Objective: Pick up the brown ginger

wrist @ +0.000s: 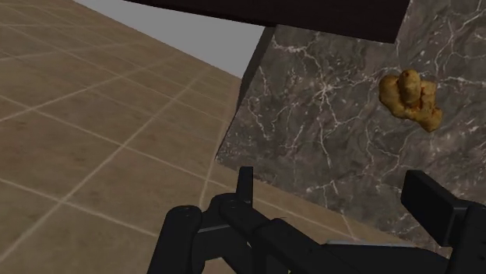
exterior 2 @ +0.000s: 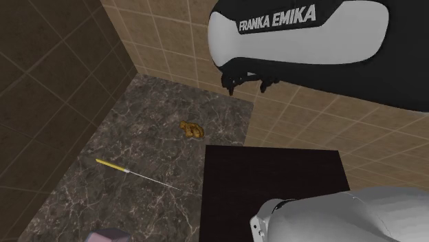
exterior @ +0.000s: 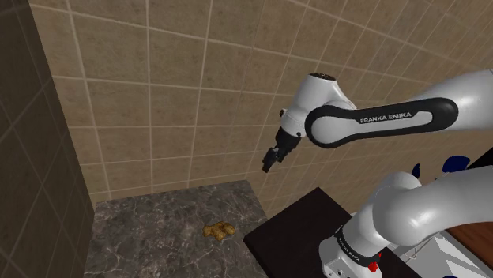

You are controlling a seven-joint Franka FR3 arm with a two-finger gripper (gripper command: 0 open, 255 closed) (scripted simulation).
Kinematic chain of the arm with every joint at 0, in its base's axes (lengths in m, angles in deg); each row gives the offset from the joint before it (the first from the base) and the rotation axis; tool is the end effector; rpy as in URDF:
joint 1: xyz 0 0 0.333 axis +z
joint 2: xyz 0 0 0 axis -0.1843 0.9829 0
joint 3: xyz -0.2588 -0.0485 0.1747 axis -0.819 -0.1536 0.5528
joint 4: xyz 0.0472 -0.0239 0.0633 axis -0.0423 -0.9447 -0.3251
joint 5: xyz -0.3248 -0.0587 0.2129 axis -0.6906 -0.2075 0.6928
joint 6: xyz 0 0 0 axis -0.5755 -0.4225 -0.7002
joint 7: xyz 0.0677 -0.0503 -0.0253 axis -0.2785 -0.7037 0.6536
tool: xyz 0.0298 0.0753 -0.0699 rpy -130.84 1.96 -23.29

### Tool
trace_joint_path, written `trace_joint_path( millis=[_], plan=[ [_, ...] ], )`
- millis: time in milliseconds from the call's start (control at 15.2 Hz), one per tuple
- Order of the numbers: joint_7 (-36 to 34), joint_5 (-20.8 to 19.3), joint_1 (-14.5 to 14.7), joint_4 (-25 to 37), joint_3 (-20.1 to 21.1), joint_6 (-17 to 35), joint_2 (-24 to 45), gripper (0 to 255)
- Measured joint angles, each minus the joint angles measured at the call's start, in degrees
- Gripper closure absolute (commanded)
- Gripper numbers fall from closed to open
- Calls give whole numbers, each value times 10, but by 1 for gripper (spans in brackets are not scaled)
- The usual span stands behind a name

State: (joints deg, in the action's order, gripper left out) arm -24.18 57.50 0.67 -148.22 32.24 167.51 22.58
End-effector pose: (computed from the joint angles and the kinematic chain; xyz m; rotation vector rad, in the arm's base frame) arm 0.3268 0.1212 0.3816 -3.0931 -0.2633 -0.0987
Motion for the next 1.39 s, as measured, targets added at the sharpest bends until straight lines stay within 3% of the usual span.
trace_joint_path(
  millis=[396,990,1386],
  plan=[
    [22,38,50,-27,27,152,100,0],
    [55,84,121,-11,72,380,302,0],
    [41,51,173,33,67,508,451,0]
  ],
)
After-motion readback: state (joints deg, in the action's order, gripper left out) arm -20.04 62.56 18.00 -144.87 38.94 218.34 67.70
